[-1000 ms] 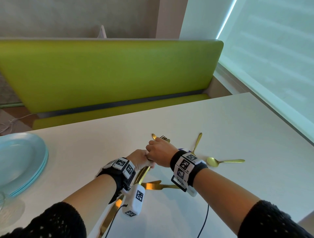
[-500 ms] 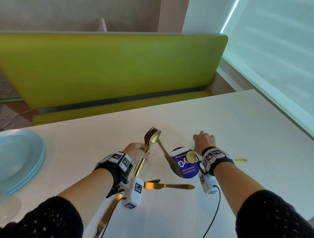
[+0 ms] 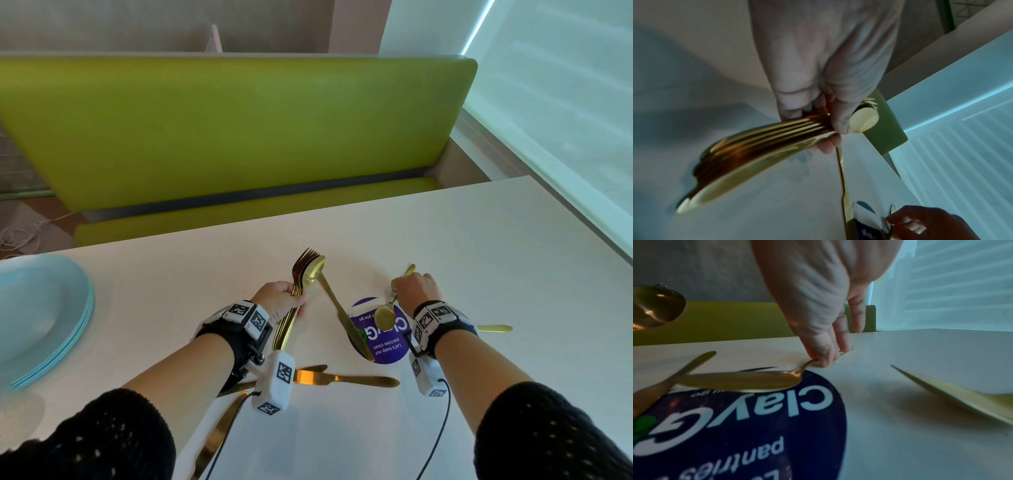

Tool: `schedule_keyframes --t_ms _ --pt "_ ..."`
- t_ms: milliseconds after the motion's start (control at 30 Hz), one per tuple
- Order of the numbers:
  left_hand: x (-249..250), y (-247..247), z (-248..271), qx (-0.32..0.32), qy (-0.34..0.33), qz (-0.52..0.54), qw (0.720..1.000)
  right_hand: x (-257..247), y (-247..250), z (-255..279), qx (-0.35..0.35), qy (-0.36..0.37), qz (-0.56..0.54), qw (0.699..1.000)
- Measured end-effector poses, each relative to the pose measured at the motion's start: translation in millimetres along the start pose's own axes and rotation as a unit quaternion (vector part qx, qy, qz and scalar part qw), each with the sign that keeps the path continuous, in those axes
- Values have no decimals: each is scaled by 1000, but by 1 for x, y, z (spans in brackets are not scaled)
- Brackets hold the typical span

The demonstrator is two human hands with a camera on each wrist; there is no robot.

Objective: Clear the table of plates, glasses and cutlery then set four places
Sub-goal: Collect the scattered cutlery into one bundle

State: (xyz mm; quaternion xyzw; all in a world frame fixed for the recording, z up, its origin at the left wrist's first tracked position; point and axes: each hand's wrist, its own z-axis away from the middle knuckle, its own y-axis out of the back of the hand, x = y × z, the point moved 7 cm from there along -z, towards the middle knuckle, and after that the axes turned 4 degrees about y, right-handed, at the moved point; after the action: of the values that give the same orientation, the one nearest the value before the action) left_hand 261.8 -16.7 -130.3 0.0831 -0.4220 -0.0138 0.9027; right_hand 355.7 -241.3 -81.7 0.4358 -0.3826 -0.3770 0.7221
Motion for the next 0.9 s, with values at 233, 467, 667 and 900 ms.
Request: schedule_keyframes --t_ms 233,467,667,900 --pt "3 0 4 30 4 23 999 -24 -2 -12 14 82 18 996" --pt "-5 2 1 43 53 125 990 -13 18 -17 106 17 -108 988" --pt "-1 -8 1 38 69 172 982 -22 31 -11 68 -35 -527 847" --pt "12 -22 8 11 24 158 987 -84 0 15 -164 28 -680 714"
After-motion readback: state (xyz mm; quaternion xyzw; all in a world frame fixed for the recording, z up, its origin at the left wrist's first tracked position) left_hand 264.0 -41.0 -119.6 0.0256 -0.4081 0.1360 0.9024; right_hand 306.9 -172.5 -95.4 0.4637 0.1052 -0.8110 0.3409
